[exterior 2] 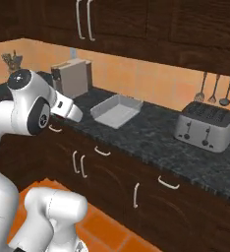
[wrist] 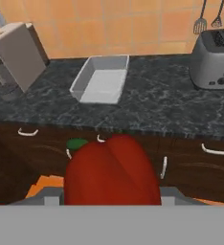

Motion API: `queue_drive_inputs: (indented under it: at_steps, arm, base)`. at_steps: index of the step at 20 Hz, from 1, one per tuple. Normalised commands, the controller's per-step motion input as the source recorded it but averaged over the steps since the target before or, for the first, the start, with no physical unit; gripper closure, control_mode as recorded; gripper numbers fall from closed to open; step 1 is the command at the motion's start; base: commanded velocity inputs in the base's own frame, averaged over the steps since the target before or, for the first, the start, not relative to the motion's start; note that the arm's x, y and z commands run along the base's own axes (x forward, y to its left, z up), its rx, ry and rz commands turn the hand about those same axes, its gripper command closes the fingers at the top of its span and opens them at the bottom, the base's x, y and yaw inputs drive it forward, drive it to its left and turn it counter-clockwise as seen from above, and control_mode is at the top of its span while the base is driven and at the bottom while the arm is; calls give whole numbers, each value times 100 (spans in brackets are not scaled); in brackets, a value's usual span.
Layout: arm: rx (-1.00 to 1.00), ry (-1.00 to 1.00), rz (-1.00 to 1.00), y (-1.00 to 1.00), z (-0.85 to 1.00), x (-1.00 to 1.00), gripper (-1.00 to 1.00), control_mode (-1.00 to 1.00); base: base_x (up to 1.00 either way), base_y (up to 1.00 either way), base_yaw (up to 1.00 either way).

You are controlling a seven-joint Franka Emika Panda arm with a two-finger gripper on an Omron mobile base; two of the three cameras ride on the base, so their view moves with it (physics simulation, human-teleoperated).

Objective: Place one bell pepper and one fish in each tupperware on the nearby counter, to pack two identical lunches.

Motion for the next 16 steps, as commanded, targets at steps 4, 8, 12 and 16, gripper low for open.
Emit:
queue_drive_inputs:
  at_steps: [4, 8, 12, 16]
  arm:
    - [0, 0, 0, 0, 0, 0, 100, 100]
    - [0, 0, 0, 0, 0, 0, 100, 100]
    - [0, 0, 0, 0, 0, 0, 100, 100]
    - [0, 0, 0, 0, 0, 0, 100, 100]
  base:
    - [94, 75, -64]
    - [100, 81, -58]
    - [92, 68, -48]
    - [19, 6, -38]
